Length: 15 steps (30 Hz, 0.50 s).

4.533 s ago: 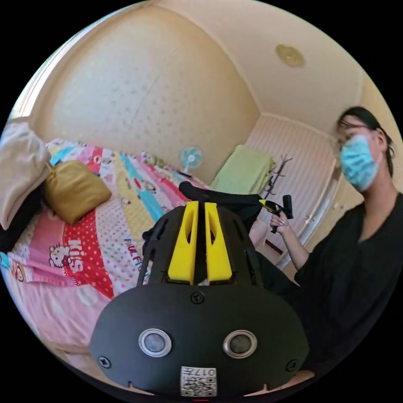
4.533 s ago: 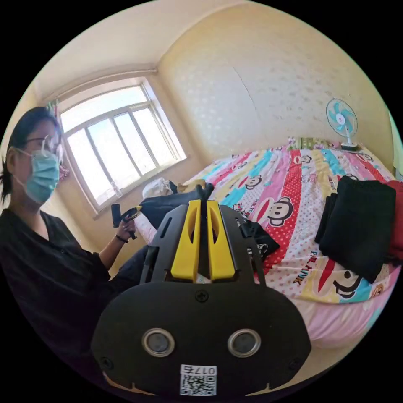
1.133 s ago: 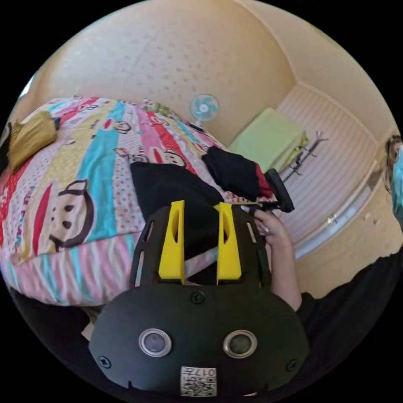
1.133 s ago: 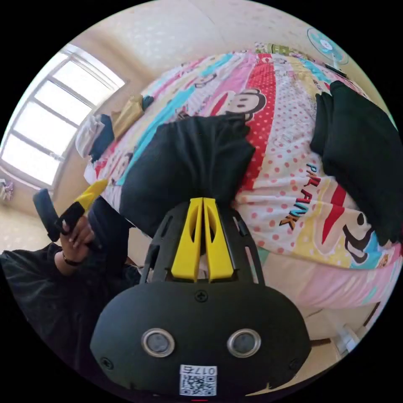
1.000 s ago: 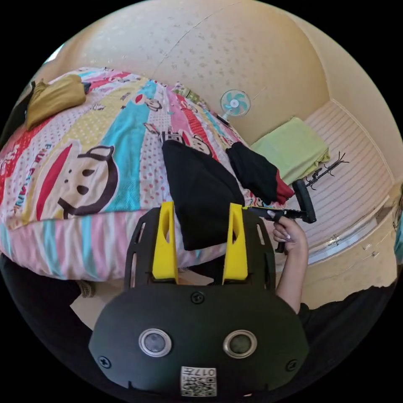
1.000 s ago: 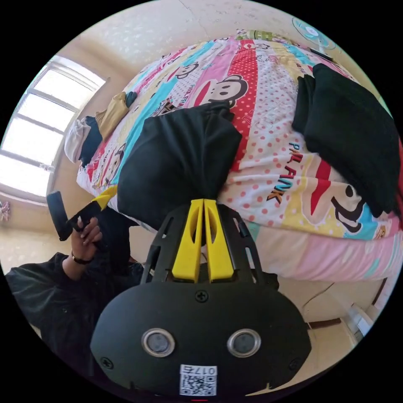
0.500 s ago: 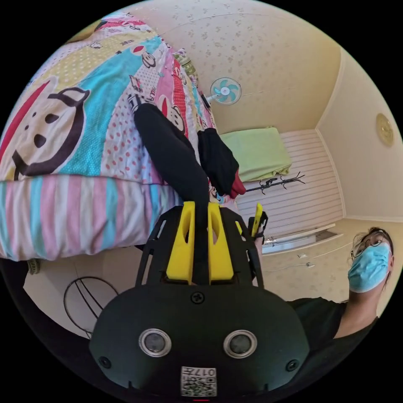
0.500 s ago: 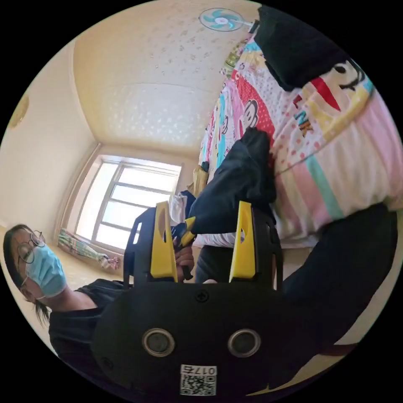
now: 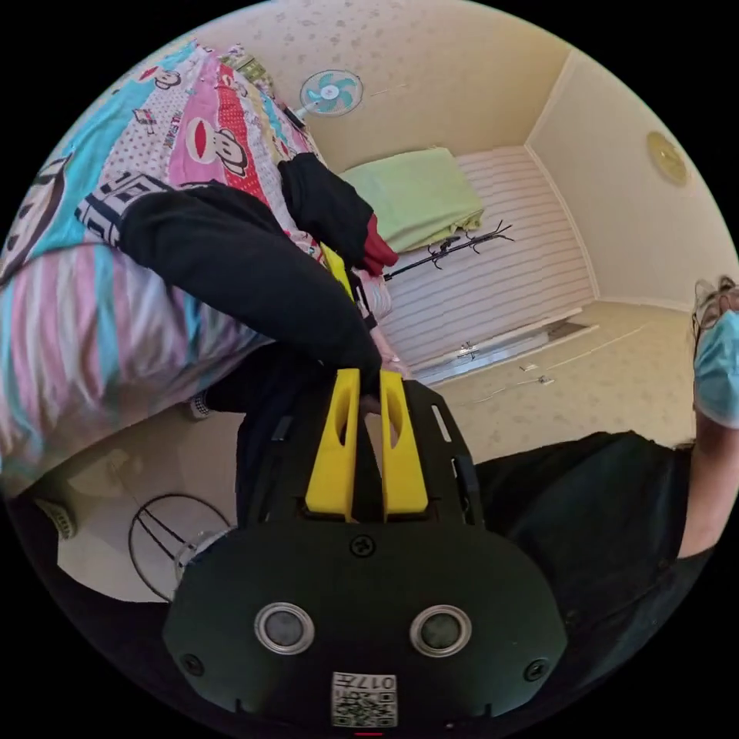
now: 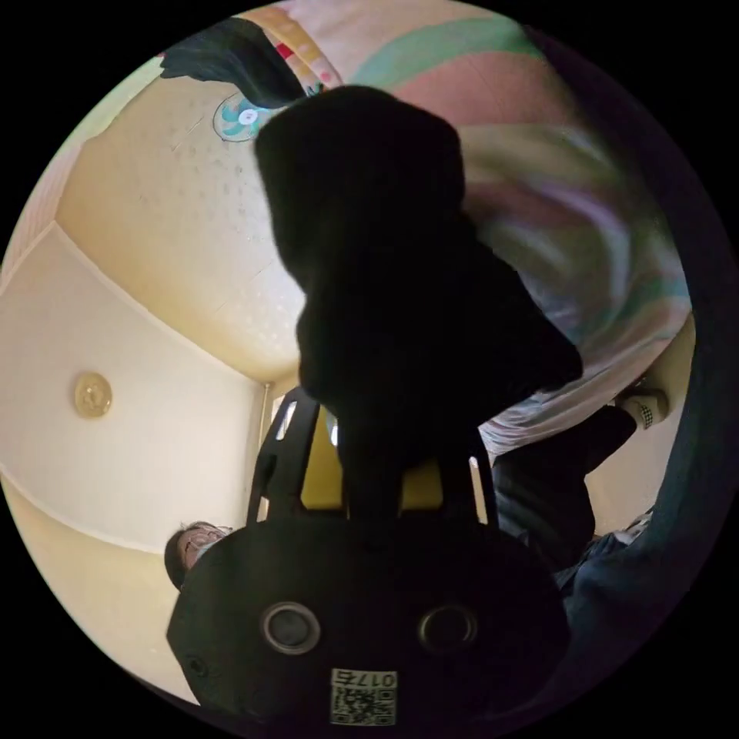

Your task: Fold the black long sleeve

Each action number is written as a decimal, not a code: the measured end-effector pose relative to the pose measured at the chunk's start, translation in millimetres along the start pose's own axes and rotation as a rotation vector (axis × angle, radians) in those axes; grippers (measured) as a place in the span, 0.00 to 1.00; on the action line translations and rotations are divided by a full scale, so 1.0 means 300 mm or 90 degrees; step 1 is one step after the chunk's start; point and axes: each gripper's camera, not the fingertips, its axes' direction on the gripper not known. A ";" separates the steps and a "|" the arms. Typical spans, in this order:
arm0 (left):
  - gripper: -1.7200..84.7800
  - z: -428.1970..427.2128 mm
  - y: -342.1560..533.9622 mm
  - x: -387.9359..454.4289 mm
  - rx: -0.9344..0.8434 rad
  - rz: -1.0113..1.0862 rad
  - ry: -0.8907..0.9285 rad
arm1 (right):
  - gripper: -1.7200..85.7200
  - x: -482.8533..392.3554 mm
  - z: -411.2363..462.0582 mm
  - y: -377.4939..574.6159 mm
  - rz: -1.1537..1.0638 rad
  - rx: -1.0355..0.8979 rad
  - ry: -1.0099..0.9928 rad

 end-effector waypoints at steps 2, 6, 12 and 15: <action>0.06 -0.142 0.022 -0.052 0.058 0.015 -0.075 | 0.11 -0.063 -0.024 0.023 -0.027 0.003 0.017; 0.07 -0.508 -0.021 -0.216 0.219 0.016 -0.398 | 0.10 -0.245 0.029 0.070 -0.119 -0.048 0.076; 0.09 -0.585 -0.181 -0.749 0.207 -0.093 -0.643 | 0.10 -0.473 0.386 0.081 -0.260 -0.172 0.151; 0.06 -0.544 -0.117 -0.840 0.268 -0.058 -0.610 | 0.10 -0.469 0.745 0.034 -0.268 -0.299 0.178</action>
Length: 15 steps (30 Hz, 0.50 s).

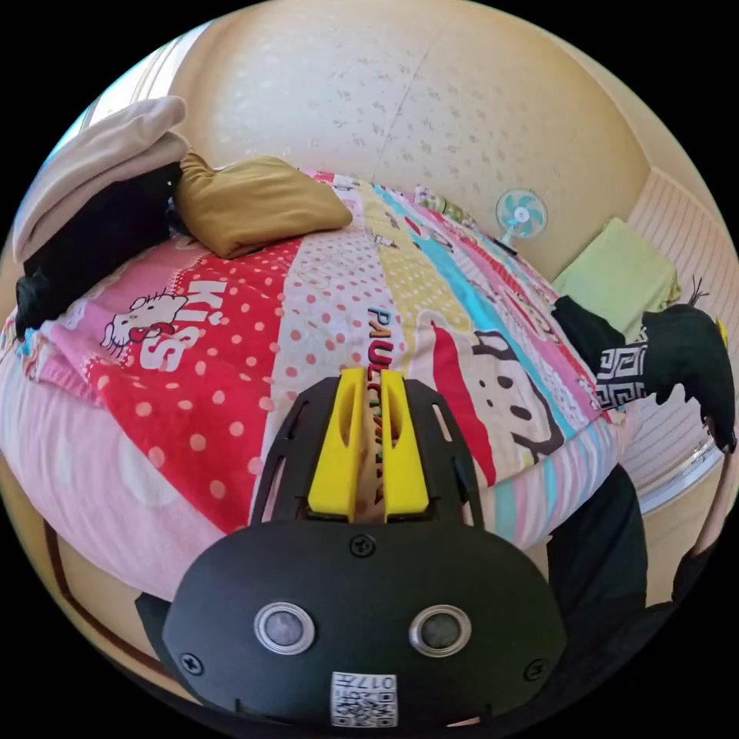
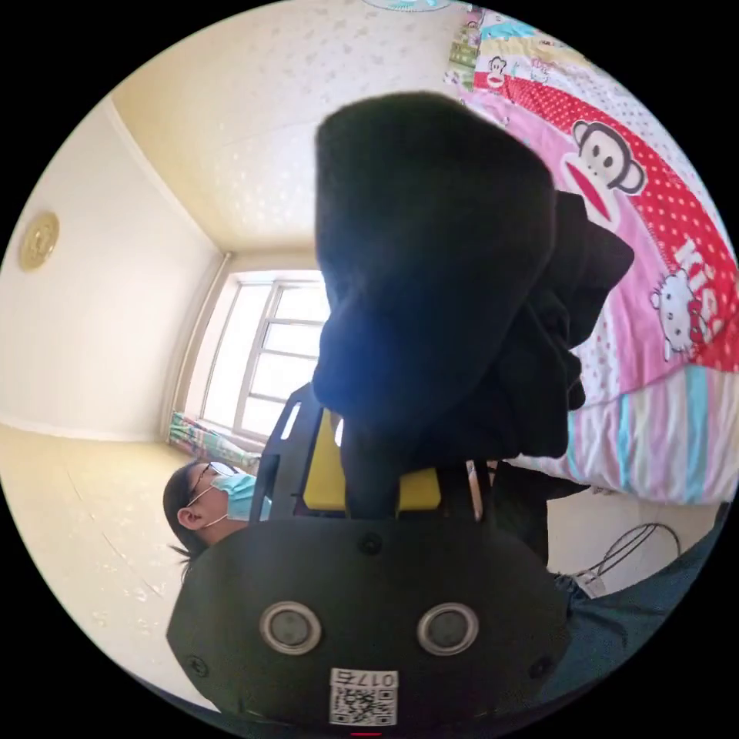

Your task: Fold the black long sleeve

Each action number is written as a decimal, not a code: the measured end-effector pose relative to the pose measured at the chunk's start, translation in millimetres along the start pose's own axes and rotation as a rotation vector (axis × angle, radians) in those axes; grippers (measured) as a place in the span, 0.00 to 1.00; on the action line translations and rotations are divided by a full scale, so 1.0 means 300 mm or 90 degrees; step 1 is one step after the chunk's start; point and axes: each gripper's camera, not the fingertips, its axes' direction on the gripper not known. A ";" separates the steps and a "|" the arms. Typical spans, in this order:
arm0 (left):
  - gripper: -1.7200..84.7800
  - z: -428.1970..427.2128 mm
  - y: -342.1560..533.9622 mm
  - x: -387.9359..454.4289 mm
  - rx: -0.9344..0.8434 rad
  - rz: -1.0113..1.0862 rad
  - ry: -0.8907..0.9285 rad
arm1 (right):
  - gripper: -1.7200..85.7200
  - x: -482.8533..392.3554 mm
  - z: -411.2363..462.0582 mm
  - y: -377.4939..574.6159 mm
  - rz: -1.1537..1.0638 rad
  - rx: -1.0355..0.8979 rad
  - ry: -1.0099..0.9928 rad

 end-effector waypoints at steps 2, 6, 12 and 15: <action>0.05 0.026 0.015 0.050 -0.001 0.021 -0.023 | 0.10 -0.059 0.296 -0.184 -0.081 -0.115 -0.077; 0.05 0.071 0.051 0.082 0.006 0.027 -0.023 | 0.10 -0.148 0.760 -0.407 -0.156 -0.192 -0.236; 0.05 0.121 0.084 0.092 0.008 0.023 -0.007 | 0.14 0.009 1.338 -0.624 -0.131 -0.197 -0.110; 0.05 0.138 0.099 0.094 0.008 0.021 -0.001 | 0.16 0.249 1.367 -0.537 -0.092 -0.188 0.118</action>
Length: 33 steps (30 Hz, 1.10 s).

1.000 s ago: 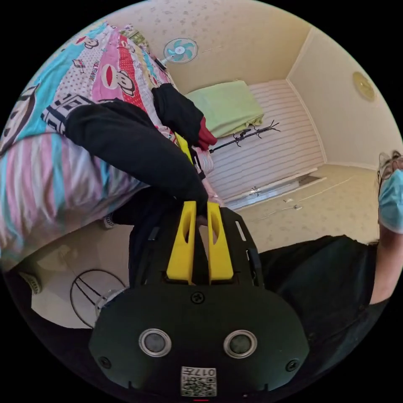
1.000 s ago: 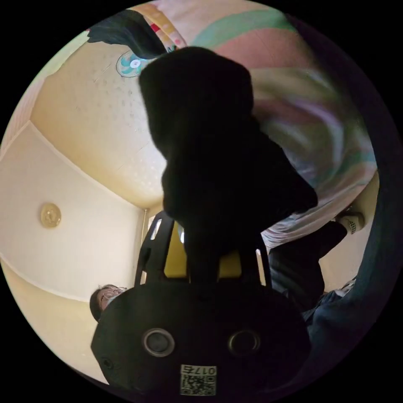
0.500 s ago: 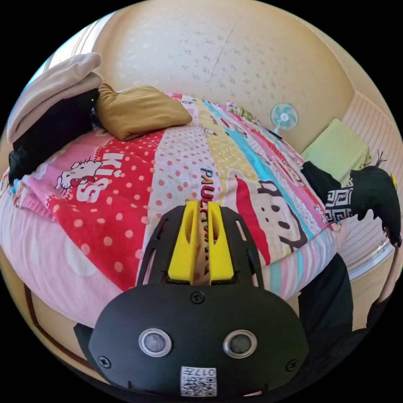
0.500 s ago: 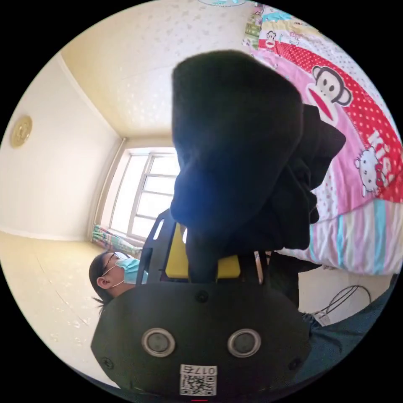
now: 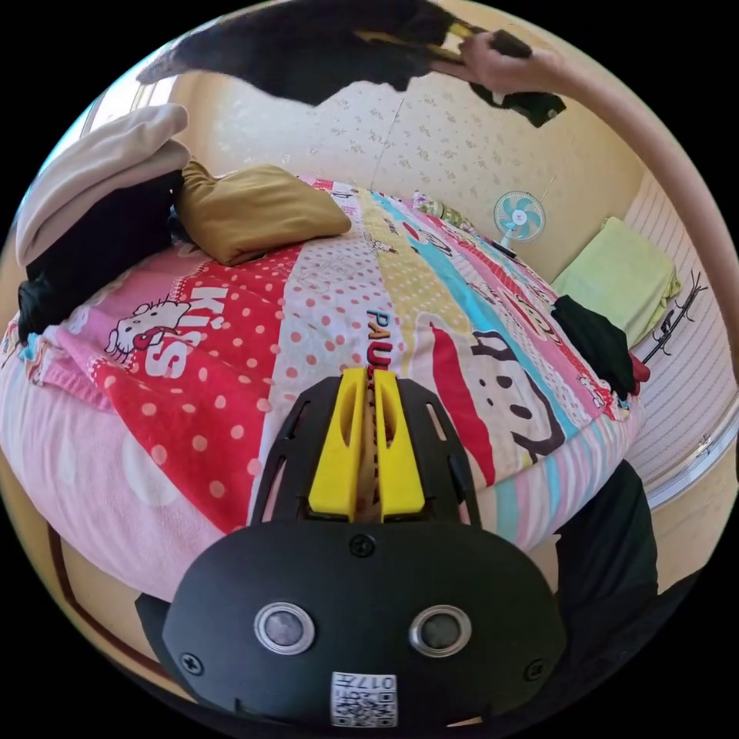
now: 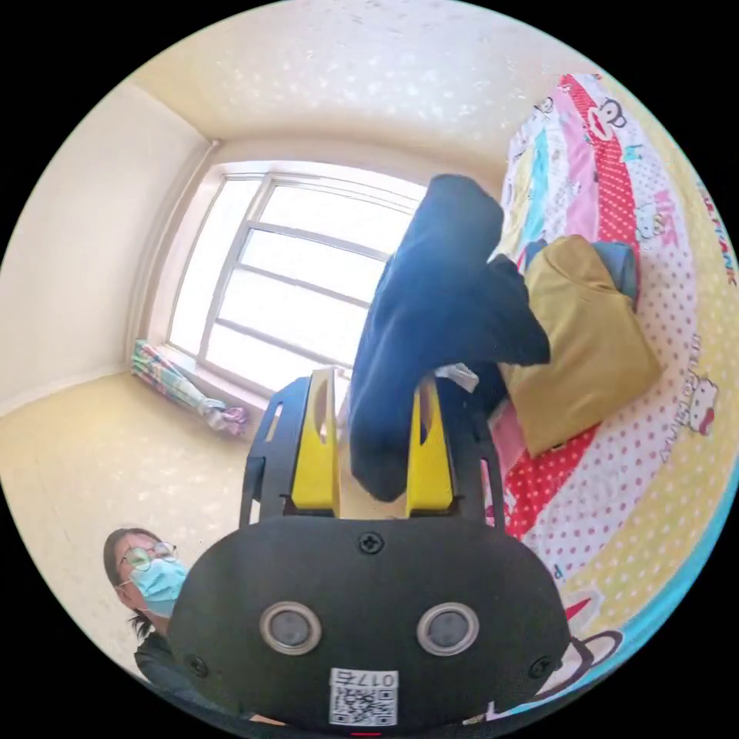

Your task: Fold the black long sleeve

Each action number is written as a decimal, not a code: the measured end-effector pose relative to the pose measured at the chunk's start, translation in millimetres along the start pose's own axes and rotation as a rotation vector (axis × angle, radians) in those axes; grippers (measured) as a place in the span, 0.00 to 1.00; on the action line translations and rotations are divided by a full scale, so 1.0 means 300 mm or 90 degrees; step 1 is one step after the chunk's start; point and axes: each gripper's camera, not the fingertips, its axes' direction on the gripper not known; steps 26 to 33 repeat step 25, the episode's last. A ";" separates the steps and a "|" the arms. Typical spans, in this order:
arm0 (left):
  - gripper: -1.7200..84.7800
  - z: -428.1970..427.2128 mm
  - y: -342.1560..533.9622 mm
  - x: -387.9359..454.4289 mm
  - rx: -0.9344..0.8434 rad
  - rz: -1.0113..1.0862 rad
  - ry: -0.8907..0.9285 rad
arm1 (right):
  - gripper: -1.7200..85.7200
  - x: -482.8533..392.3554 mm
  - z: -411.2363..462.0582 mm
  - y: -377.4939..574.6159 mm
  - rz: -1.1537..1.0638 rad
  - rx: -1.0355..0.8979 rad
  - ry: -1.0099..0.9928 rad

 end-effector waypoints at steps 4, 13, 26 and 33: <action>0.05 0.020 0.019 -0.001 0.000 -0.003 0.008 | 0.14 0.283 0.000 0.356 0.066 -0.120 0.286; 0.05 0.047 0.066 0.021 0.005 0.007 -0.010 | 0.10 -0.010 -0.341 0.792 -0.004 -0.025 0.538; 0.05 -0.020 0.115 0.148 -0.004 0.026 -0.058 | 0.09 -0.027 -0.263 1.237 -0.089 0.167 0.776; 0.05 -0.020 0.115 0.148 -0.004 0.026 -0.058 | 0.09 -0.027 -0.263 1.237 -0.089 0.167 0.776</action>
